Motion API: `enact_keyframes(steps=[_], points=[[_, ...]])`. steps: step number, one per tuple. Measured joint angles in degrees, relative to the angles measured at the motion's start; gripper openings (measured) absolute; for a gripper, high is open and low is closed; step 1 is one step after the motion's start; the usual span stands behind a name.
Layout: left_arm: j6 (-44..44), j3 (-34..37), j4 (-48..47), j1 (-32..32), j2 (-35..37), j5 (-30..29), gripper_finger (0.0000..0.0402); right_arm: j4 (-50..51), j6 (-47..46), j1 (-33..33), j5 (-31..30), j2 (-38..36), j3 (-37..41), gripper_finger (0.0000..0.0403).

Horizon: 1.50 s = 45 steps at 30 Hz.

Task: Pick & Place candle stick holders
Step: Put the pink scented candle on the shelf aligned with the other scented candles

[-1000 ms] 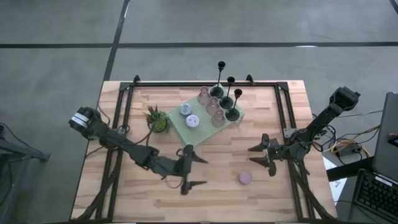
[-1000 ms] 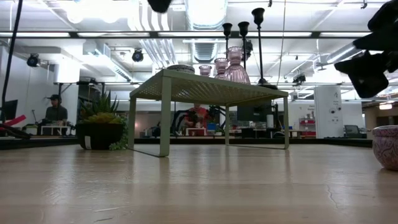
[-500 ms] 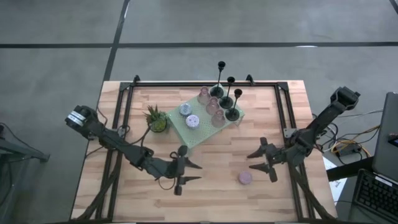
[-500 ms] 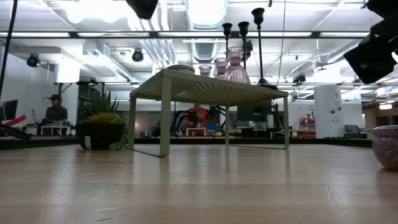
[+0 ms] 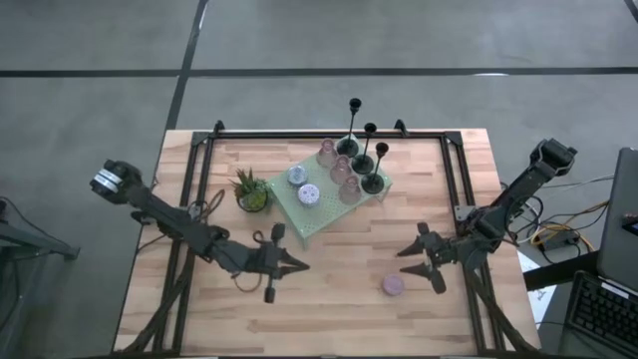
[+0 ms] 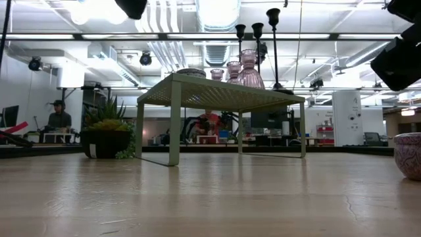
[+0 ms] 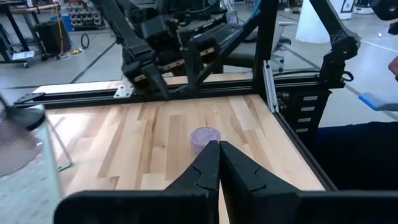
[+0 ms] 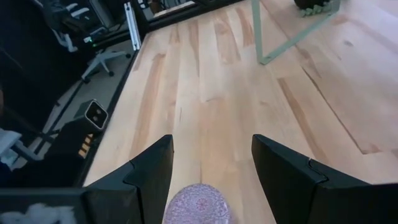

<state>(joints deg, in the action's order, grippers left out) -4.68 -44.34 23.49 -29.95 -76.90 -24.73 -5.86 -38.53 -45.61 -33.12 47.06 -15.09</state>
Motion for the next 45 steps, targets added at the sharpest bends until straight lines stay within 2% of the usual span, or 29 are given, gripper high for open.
enact_keyframes(steps=[11, 14, 18, 23, 27, 29, 36, 45], points=[[-0.5, 17.4, 12.3, 0.0, 13.0, -0.3, 0.0011, 0.1, 1.8, 0.0, 0.7, 4.0, -3.4, 0.021], [-2.4, 21.4, 12.7, 0.0, 16.6, -0.2, 0.0011, 2.5, 0.7, 0.0, 0.7, 5.5, -4.9, 0.0217], [-4.1, 25.1, 13.0, -0.1, 20.7, 1.2, 0.0012, 7.4, -1.9, 0.0, 1.0, 8.7, -7.1, 0.0246], [-1.3, 27.4, 13.8, -0.8, 24.5, 2.2, 0.0012, 8.5, -3.3, 0.0, 2.7, 14.7, -8.6, 0.0304], [1.4, 30.0, 19.3, -1.3, 24.9, -0.3, 0.0012, 8.9, -7.5, 0.0, 7.0, 19.1, -10.1, 0.0345], [2.4, 30.9, 17.9, -1.4, 25.8, -0.3, 0.0012, 9.1, -8.4, 0.0, 7.7, 20.7, -10.7, 0.0355], [4.6, 34.2, 13.5, -1.4, 30.1, -0.9, 0.0012, 9.1, -7.6, 0.0, 7.9, 24.0, -12.8, 0.0353], [1.5, 41.5, 13.3, -1.4, 39.2, -0.8, 0.0012, 10.0, -8.1, 0.0, 9.0, 23.5, -12.9, 0.034]])
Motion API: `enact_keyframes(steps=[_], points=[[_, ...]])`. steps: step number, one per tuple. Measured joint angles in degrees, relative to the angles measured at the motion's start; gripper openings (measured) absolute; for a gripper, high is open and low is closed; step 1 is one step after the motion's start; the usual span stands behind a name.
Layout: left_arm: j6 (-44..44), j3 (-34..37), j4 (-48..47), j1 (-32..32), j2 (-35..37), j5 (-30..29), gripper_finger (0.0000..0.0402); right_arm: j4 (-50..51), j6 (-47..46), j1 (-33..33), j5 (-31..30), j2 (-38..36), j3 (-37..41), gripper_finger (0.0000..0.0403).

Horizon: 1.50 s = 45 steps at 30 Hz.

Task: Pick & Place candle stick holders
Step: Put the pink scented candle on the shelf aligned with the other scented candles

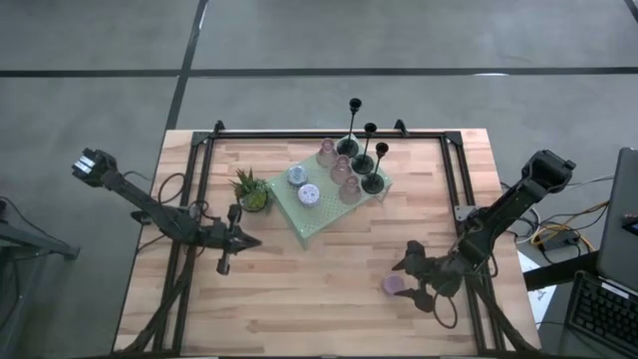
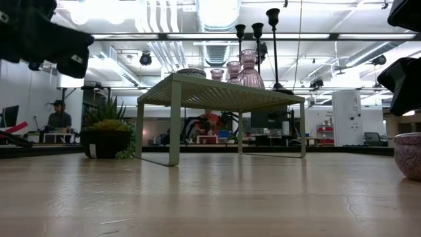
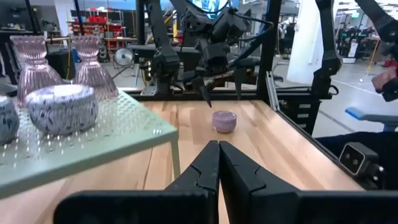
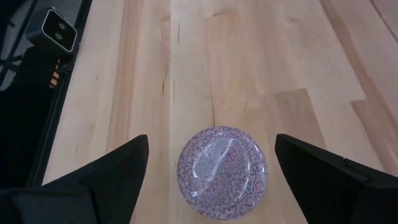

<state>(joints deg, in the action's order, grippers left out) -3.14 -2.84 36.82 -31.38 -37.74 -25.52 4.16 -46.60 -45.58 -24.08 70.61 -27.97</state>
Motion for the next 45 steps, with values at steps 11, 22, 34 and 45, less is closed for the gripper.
enact_keyframes(steps=[11, 22, 34, 45], points=[[0.9, 2.3, -2.5, 0.0, 4.3, 0.4, 0.0012, 4.1, -0.1, 0.1, 0.8, 0.0, -1.5, 0.0336], [0.0, 2.3, -6.4, 0.0, 4.2, -0.3, 0.0012, 7.3, -1.2, 0.1, 1.8, 0.0, -2.8, 0.0337], [-0.1, 2.4, -6.5, 0.0, 4.2, -0.3, 0.0012, 7.6, -3.1, 0.1, 3.4, 0.0, -3.1, 0.0338], [-0.2, 2.5, -6.5, 0.0, 4.2, -0.4, 0.0012, 7.7, -3.3, 0.1, 5.1, 0.0, -4.6, 0.037]])
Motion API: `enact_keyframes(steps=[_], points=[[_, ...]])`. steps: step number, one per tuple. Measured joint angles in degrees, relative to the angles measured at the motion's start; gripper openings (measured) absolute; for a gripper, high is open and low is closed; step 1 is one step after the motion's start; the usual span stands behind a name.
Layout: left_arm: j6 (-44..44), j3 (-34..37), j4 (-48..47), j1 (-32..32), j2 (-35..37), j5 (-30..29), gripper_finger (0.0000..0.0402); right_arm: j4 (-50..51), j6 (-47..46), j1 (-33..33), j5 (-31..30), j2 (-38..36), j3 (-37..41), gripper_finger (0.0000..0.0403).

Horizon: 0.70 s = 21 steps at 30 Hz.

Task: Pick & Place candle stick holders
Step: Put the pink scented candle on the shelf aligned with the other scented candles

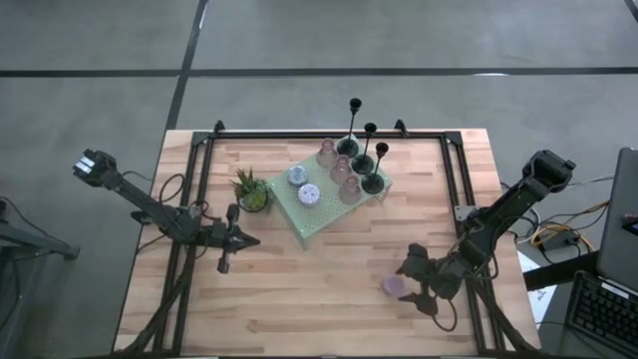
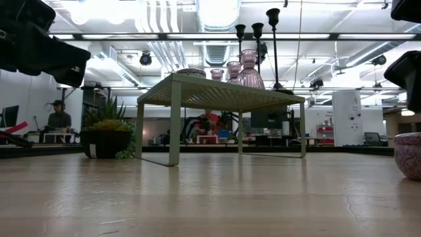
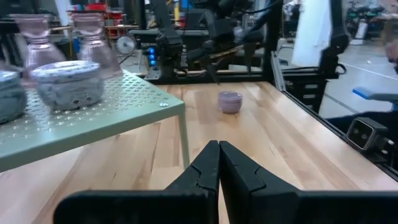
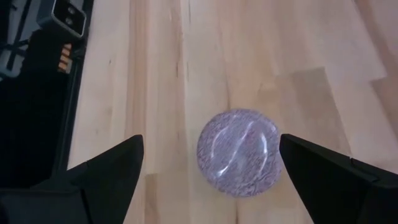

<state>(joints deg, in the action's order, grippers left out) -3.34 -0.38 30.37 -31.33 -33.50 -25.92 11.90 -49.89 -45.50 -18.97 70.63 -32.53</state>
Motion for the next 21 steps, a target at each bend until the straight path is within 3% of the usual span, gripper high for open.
enact_keyframes(steps=[5, 21], points=[[-0.2, -0.2, -0.6, 0.1, -0.1, -4.1, 0.0012, 1.0, -2.0, 0.0, 1.6, 0.0, 0.0, 0.037], [-1.0, -0.2, -0.5, 0.0, 0.1, -4.0, 0.0012, 4.2, -2.3, 0.0, 2.5, 0.0, 0.0, 0.037]])
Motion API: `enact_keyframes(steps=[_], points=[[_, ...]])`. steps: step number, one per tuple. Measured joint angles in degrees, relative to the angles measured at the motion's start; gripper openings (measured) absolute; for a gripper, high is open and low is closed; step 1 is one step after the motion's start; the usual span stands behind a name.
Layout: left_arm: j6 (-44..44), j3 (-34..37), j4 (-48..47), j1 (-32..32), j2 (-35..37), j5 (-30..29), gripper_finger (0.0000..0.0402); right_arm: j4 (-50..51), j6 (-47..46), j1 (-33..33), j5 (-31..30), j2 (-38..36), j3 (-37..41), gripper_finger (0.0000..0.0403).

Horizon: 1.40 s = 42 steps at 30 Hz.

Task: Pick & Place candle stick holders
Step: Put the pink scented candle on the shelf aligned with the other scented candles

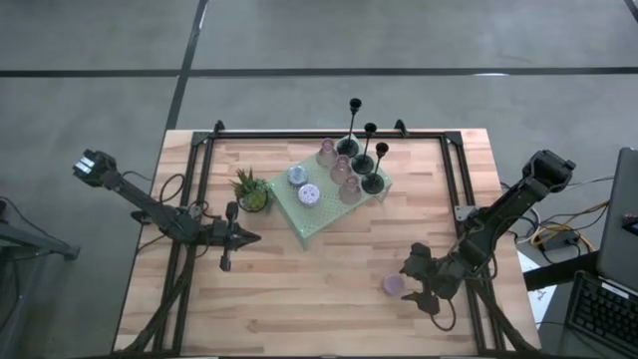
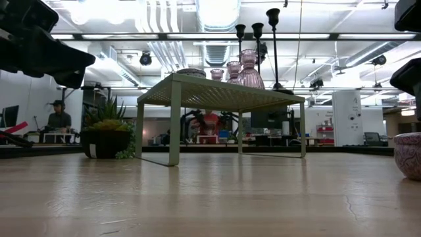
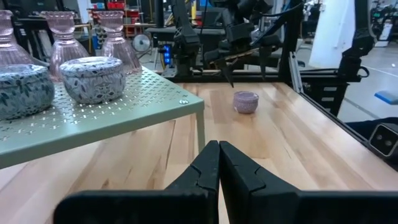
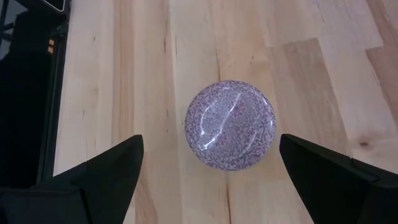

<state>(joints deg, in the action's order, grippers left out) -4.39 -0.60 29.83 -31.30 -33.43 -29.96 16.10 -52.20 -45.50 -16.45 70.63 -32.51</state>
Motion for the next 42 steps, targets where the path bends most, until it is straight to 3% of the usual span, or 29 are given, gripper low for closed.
enact_keyframes(steps=[18, 31, 42], points=[[-0.1, 0.0, -0.1, 0.0, -0.1, 0.4, 0.0012, -3.5, 1.7, 0.0, -3.0, 6.9, -0.1, 0.037], [-0.1, 0.0, -0.3, 0.0, -0.1, 0.4, 0.0012, -3.4, 3.3, 0.0, -3.1, 16.6, -5.5, 0.0369], [-0.1, 0.0, -0.4, 0.0, -0.1, 0.4, 0.0012, -2.9, 4.9, 0.0, -3.2, 20.2, -7.6, 0.0311]])
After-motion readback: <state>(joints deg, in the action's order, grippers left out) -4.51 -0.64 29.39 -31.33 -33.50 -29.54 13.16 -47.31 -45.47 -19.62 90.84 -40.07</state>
